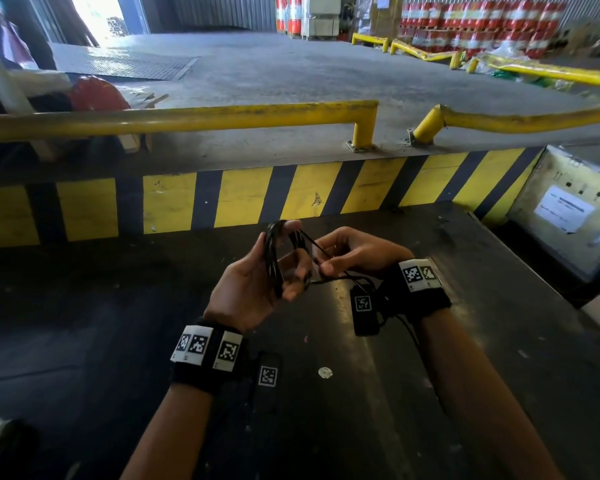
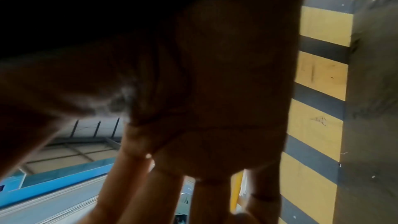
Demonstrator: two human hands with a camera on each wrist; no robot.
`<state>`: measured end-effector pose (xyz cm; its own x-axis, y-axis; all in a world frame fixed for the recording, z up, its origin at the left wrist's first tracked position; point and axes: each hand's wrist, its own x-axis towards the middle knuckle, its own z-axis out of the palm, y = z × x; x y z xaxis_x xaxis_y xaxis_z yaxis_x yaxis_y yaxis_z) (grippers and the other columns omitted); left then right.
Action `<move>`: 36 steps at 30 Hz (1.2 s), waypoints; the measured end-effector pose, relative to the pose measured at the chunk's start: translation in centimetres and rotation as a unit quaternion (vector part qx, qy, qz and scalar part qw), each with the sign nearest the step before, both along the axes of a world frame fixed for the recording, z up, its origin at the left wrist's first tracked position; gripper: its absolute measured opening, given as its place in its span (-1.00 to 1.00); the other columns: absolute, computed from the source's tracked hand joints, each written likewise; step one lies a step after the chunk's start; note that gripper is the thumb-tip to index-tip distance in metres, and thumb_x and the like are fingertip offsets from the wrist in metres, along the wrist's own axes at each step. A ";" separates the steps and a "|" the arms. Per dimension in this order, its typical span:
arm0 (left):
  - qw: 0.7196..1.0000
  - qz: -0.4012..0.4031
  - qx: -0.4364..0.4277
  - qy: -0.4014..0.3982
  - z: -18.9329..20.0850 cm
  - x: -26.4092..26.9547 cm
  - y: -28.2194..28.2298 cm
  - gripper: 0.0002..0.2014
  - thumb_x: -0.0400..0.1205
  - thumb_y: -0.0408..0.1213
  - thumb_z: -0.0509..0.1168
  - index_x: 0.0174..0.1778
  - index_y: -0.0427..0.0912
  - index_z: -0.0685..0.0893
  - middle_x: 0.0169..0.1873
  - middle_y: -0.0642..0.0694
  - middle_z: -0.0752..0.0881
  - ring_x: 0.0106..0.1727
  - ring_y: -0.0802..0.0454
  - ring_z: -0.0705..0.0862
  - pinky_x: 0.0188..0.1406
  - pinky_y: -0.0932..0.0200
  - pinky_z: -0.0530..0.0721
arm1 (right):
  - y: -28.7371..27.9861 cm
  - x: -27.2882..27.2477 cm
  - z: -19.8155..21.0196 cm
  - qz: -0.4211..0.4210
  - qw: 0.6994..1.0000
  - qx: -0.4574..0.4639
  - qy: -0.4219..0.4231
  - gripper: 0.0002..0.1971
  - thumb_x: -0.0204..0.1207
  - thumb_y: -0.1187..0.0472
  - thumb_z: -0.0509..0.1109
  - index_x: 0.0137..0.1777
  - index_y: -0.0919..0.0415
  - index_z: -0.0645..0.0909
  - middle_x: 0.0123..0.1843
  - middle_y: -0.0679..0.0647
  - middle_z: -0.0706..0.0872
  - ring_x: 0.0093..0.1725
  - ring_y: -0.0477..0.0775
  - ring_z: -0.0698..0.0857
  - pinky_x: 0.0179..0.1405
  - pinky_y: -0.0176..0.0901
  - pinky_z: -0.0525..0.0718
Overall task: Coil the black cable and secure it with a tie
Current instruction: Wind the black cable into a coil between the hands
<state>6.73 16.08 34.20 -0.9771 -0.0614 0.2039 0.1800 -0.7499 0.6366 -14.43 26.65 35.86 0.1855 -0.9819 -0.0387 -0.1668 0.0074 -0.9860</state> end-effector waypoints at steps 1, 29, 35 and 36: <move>1.000 0.022 -0.011 -0.001 0.4 0.0 -0.3 -0.48 0.85 0.00 -0.20 0.49 -0.14 0.53 -0.17 -0.31 0.64 -0.40 -0.09 0.65 -0.34 0.09 0.71 | -0.3 0.2 -0.1 0.017 1.000 0.010 0.012 -0.66 0.43 0.01 0.63 -0.11 0.29 0.65 -0.24 0.05 0.71 -0.23 0.00 0.67 -0.07 -0.19 0.63; 0.997 0.078 0.007 0.017 1.3 0.2 -1.0 -0.49 0.85 0.00 -0.20 0.47 -0.10 0.55 -0.15 -0.22 0.57 -0.36 -0.01 0.59 -0.24 0.15 0.66 | -1.0 -1.2 -2.0 0.091 0.989 0.047 -0.110 -0.68 0.51 -0.07 0.56 -0.11 0.21 0.67 -0.37 -0.01 0.76 -0.51 -0.21 0.62 -0.34 -0.37 0.65; 0.995 0.094 -0.009 0.022 1.9 0.7 -1.9 -0.51 0.83 0.00 -0.14 0.45 -0.07 0.60 -0.16 -0.20 0.60 -0.32 -0.01 0.61 -0.19 0.13 0.60 | -0.8 -1.8 -1.7 -0.153 0.984 -0.047 -0.084 -0.63 0.53 -0.18 0.45 -0.03 0.16 0.73 -0.22 0.02 0.73 -0.21 -0.05 0.68 -0.09 -0.25 0.67; 0.995 0.095 -0.008 0.024 2.0 0.8 -1.9 -0.51 0.83 0.00 -0.14 0.45 -0.07 0.60 -0.16 -0.21 0.60 -0.32 -0.01 0.62 -0.23 0.14 0.63 | -1.1 -2.0 -1.7 -0.205 0.975 -0.054 -0.066 -0.65 0.60 -0.14 0.38 -0.04 0.16 0.74 -0.21 0.01 0.75 -0.19 -0.05 0.68 -0.06 -0.20 0.64</move>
